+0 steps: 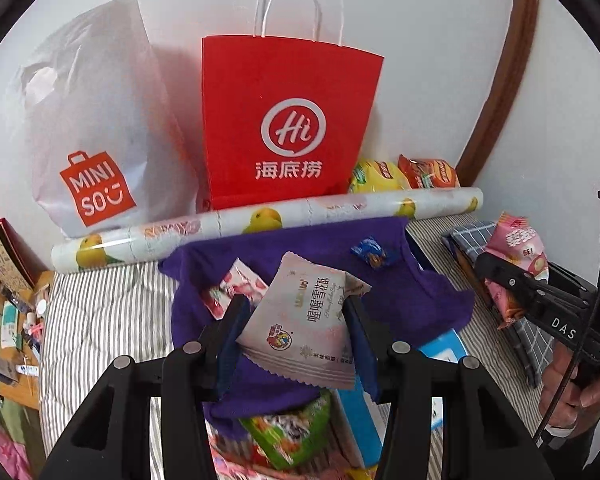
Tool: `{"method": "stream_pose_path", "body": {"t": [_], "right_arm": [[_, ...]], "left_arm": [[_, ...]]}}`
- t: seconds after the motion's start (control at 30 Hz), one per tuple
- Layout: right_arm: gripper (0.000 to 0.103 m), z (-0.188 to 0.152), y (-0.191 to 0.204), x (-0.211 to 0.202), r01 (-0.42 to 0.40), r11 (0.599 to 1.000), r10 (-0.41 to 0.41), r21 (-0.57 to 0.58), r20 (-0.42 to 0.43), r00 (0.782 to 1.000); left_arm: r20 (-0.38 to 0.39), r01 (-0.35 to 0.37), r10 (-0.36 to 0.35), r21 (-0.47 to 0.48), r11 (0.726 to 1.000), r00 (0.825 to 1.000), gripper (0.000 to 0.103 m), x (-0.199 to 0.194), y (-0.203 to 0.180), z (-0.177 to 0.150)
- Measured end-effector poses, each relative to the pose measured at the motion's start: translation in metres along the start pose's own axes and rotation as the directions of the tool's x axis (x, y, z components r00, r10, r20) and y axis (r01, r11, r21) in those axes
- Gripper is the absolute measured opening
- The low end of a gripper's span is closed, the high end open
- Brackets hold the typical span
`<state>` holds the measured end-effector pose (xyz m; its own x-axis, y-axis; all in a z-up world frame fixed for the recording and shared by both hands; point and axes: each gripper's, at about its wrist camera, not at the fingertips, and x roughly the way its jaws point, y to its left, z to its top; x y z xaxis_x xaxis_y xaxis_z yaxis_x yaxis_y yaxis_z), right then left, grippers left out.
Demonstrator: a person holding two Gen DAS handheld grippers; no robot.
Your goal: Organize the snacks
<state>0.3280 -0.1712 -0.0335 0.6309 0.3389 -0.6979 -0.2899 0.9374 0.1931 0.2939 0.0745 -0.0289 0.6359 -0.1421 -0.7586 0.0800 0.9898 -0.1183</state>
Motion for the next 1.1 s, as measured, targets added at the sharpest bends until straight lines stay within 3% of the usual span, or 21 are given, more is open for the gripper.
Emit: {"method": "stream_pose_path", "body": {"t": [0.3,0.7,1.1], "right_arm": [[0.041,0.013,-0.008,0.029,-0.02,1.0,0.02,0.011,-0.004,1.0],[0.041,-0.002,-0.023,0.08,-0.03,0.999,0.032,0.029,-0.085,0.996],[0.041,-0.019,-0.031,0.102,-0.036,0.999,0.04,0.036,-0.136,0.99]], "left_arm": [[-0.009,-0.025,0.025,0.021,0.999,1.0,0.047,0.028,0.007,0.017],[-0.094,-0.042,0.04,-0.013,0.999,0.995,0.047,0.071,0.024,0.01],[-0.147,-0.061,0.06,-0.004,0.998,0.987,0.047,0.095,0.026,0.004]]}}
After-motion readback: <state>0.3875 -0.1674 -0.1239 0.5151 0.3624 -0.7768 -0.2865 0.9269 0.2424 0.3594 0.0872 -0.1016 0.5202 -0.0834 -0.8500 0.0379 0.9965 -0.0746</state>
